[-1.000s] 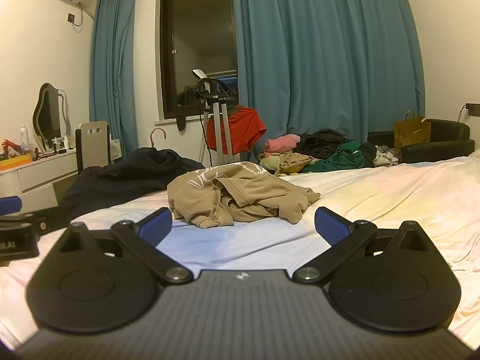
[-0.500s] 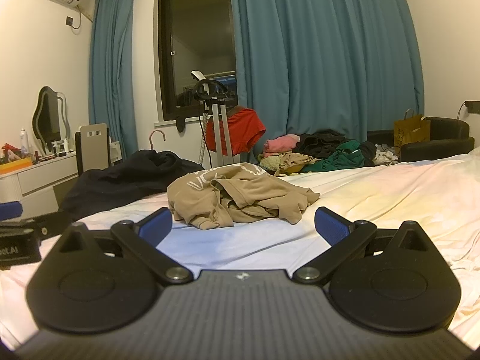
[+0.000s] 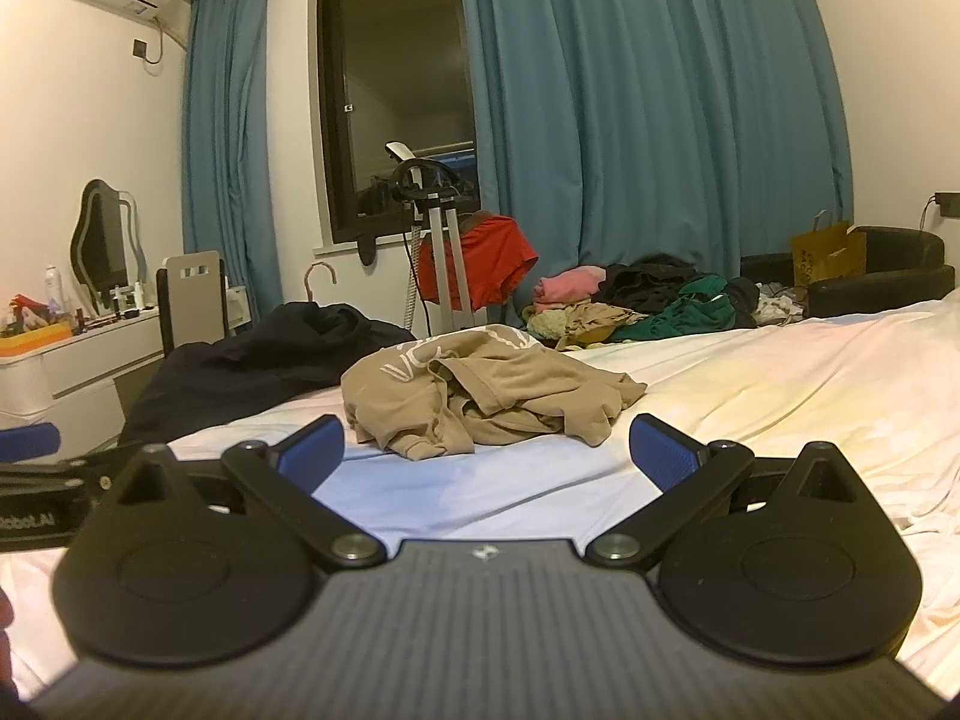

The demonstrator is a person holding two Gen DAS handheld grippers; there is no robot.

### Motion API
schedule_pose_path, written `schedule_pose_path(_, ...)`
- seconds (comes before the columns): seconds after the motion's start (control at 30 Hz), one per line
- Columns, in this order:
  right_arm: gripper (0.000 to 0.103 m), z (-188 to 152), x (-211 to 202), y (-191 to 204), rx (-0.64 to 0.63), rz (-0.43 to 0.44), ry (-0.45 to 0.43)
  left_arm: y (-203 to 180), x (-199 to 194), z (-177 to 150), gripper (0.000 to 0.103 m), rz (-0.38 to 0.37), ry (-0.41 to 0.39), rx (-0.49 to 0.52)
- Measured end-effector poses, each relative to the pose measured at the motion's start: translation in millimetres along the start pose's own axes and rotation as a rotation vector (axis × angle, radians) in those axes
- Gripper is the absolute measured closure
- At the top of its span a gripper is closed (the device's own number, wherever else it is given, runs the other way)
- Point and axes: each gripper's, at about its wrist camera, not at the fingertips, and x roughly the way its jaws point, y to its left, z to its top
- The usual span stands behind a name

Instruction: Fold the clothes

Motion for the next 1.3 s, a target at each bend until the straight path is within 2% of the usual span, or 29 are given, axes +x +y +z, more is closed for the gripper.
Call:
schedule_pose_path(0.17, 0.000, -0.1, -0.1, 0.7, 0.001, 0.003, -0.003, -1.4, 0.4, -1.0, 0.000, 0.000, 0.006, 0.005)
schedule_pose_path(0.33, 0.000, 7.9, -5.2, -3.1, 0.016, -0.042, -0.009, -1.8, 2.8, -2.9, 0.000, -0.012, 0.019, 0.007)
schedule_pose_path(0.5, 0.000, 26.9, -16.5, -15.7, 0.061, -0.105, -0.041, -4.3, 30.2, -1.6, 0.000, -0.053, 0.092, 0.009)
schedule_pose_path(0.63, 0.000, 44.8, -29.2, -39.4, 0.158, -0.138, -0.104, -20.9, 73.0, 6.1, 0.000, -0.042, 0.101, 0.061)
schedule_pose_path(0.7, 0.000, 46.0, -27.4, -49.6, 0.197, -0.143, -0.095, -29.0, 101.9, 10.1, 0.000, -0.046, 0.106, 0.062)
schedule_pose_path(0.8, 0.000, 38.1, -14.4, -55.8, 0.188, -0.144, -0.055, -42.4, 156.0, 13.5, 0.000, -0.065, 0.150, 0.018)
schedule_pose_path(0.93, 0.000, 25.8, 6.4, -55.8, 0.121, -0.198, -0.032, -57.5, 237.2, 8.5, 0.005, -0.094, 0.280, -0.104)
schedule_pose_path(1.0, 0.000, 21.7, 16.9, -58.3, 0.117, -0.184, -0.024, -67.5, 269.2, 1.4, 0.011, -0.094, 0.313, -0.114)
schedule_pose_path(1.13, 0.000, 12.5, 39.2, -65.0, 0.123, -0.162, -0.014, -87.1, 313.9, -11.5, 0.022, -0.110, 0.328, -0.077)
schedule_pose_path(1.2, 0.000, 5.2, 51.1, -70.8, 0.135, -0.164, -0.002, -92.2, 331.0, -13.8, 0.023, -0.115, 0.330, -0.085)
schedule_pose_path(1.3, 0.000, -4.4, 69.6, -82.9, 0.184, -0.156, 0.043, -97.2, 349.6, -16.8, 0.042, -0.103, 0.341, -0.085)
